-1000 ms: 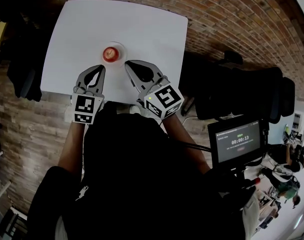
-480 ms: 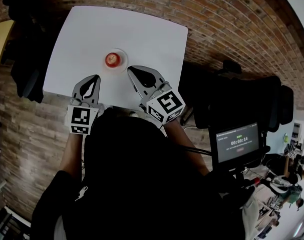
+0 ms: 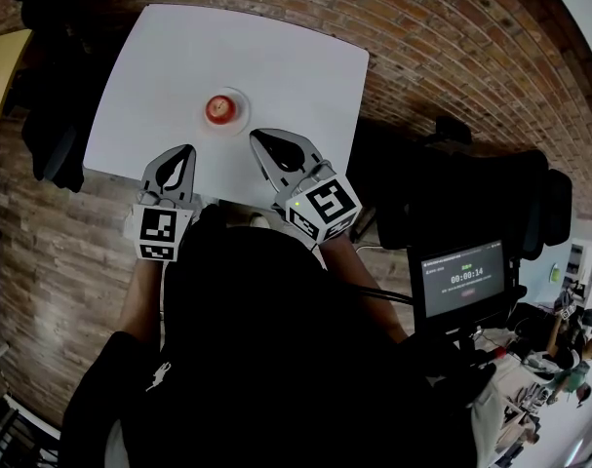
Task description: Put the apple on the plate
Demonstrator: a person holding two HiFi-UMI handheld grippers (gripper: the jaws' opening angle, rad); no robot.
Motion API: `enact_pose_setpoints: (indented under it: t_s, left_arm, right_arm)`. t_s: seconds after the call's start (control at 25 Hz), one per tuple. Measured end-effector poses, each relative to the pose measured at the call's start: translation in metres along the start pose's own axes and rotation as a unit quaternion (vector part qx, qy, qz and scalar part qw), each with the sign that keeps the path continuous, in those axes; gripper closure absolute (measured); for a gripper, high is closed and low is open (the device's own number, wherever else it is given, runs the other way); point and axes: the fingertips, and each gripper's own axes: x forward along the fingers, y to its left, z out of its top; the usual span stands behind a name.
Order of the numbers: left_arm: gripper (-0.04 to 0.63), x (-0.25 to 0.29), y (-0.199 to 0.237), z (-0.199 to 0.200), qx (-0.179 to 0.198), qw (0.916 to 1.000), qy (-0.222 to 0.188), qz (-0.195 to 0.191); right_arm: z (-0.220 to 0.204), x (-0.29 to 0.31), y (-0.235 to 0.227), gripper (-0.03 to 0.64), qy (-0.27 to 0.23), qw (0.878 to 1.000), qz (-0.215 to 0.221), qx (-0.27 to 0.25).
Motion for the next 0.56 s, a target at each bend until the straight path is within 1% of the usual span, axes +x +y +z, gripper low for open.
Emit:
enact_pose_setpoints:
  t_s: [0.16,0.36,0.56]
  left_arm:
    - [0.589,-0.0003,-0.0047,-0.0056,-0.004,1.0,0.006,-0.003]
    - [0.589,0.0036,-0.0031,-0.0086,0.001,0.9999,0.014,-0.008]
    - [0.589,0.0077,0.0028,-0.0069,0.004,0.9998,0.013,-0.013]
  right_arm:
    - [-0.0035,-0.0029,0.0009,0.614,0.006,1.0,-0.002,0.002]
    - [-0.0059,-0.0027,-0.0015,0.614,0.013,1.0,-0.007,0.003]
    - [-0.0038,0.0052,-0.0018,0.614,0.014,1.0,-0.003,-0.002]
